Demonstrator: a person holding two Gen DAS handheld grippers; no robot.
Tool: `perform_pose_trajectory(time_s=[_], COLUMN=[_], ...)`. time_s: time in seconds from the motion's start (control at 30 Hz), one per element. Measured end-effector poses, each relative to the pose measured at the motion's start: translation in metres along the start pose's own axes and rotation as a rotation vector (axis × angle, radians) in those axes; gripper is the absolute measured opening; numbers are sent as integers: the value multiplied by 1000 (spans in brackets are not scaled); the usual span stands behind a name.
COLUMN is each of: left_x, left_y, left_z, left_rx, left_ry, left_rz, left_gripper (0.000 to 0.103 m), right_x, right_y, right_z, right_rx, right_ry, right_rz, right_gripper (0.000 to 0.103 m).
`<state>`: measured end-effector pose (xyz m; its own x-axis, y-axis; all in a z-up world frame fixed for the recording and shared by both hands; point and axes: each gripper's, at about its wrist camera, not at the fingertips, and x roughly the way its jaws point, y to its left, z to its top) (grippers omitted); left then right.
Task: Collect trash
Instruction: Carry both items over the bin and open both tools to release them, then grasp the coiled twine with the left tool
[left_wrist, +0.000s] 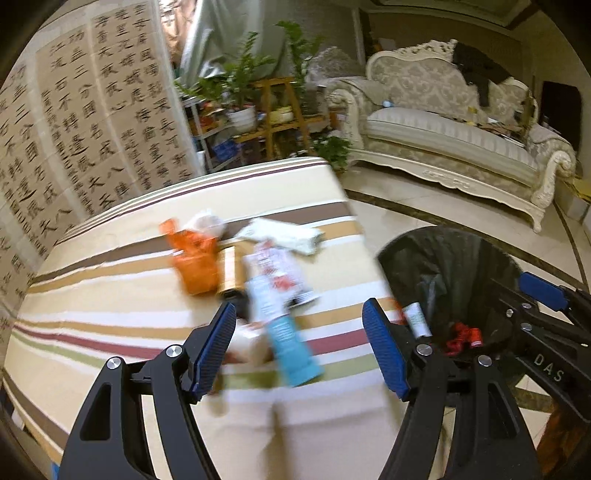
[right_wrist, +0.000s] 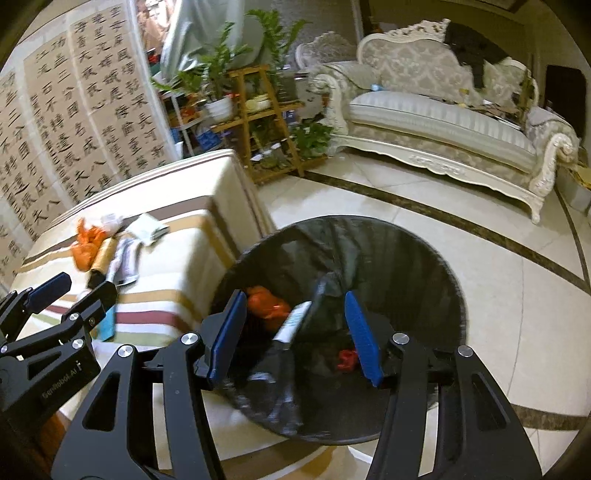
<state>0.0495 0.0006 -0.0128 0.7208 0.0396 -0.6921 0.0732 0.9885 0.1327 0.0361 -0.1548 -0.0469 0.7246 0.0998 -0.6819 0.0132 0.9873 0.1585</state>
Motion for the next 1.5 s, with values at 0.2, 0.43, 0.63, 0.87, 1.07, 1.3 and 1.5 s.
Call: perform_pose_trajectory(time_s=[0.2,0.43,0.63,0.87,1.07,1.3,1.5], left_x=[2,11,18,25,24,21,15], left_y=[40,69,74,73,72,89,116], left_z=[-14,-28,-29,-31,-32,-33,-40], left_rx=[-53,-94,-111,-100,-84,-113,-153], left_ry=[28,69,99,135,125,122,122], left_rz=[51,71,34,-25,-39,-30,15], left_gripper=[69,69,63,38,15,14,14], right_x=[1,7,12,17,18,17,16], right_y=[37,71,86,93,97,110,129], right_z=[-3,-7,-7,-6,-7,-5,-5], right_rx=[-60,-113,-138,-146,-157,-181,-215], right_ry=[12,35,47,55,60,57,56], right_rz=[46,90,104,111,119,132,156], right_gripper=[54,54,54,54,54,54,54])
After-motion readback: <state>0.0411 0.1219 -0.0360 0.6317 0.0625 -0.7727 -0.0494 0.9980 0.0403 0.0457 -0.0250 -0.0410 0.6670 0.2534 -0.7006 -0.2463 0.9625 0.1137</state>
